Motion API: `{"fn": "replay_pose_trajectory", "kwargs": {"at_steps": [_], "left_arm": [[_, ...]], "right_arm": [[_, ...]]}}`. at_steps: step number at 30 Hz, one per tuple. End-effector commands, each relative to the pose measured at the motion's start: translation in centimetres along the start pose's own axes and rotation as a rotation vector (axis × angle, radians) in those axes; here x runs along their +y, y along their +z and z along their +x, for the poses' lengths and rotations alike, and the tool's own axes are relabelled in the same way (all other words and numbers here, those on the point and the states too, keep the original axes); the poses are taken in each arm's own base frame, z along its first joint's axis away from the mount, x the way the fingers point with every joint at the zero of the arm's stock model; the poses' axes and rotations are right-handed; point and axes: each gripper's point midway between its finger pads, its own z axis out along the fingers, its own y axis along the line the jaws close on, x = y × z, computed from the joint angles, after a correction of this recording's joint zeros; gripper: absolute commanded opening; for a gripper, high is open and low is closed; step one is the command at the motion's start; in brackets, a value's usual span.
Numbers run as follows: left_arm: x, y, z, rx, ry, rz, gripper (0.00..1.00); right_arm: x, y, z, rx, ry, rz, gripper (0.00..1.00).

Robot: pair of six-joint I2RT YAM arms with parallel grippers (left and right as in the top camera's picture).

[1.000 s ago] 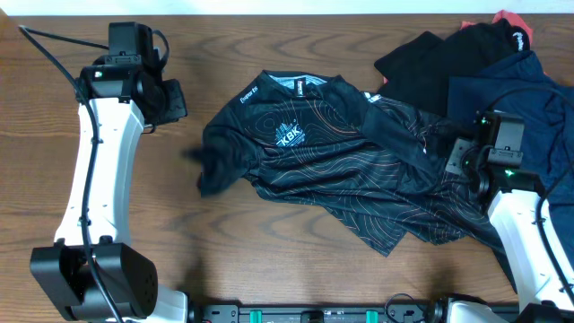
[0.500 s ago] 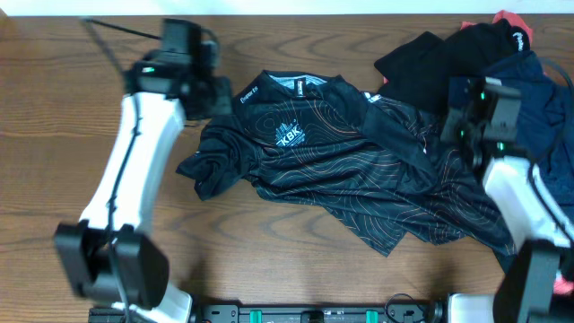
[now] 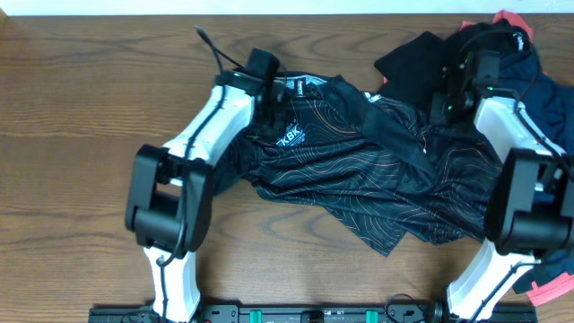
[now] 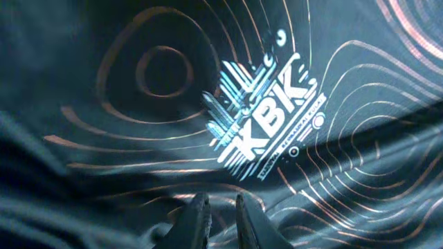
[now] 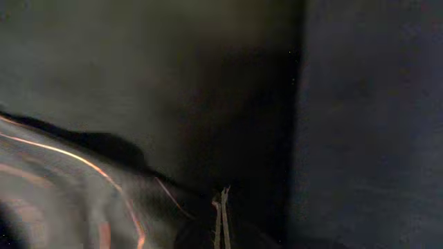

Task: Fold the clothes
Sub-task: 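Drag the jersey left with the left gripper, spreading it on the table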

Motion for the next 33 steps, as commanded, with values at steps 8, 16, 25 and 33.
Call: {"fn": "replay_pose_trajectory", "kwargs": {"at_steps": [8, 16, 25, 33], "left_arm": [[0.5, 1.8, 1.2, 0.066, 0.006, -0.009, 0.17], [1.6, 2.0, 1.0, 0.049, 0.008, -0.067, 0.17], [3.6, 5.7, 1.9, 0.051, 0.002, -0.119, 0.16], [5.4, 5.5, 0.4, 0.004, -0.022, -0.162, 0.15]], "right_arm": [[-8.2, 5.7, 2.5, 0.075, 0.059, 0.247, 0.02], [-19.1, 3.9, 0.7, -0.062, 0.287, 0.370, 0.01], [-26.7, 1.1, 2.2, -0.086, 0.431, 0.517, 0.01], [-29.1, -0.4, 1.9, -0.103, 0.489, 0.524, 0.04]]}}
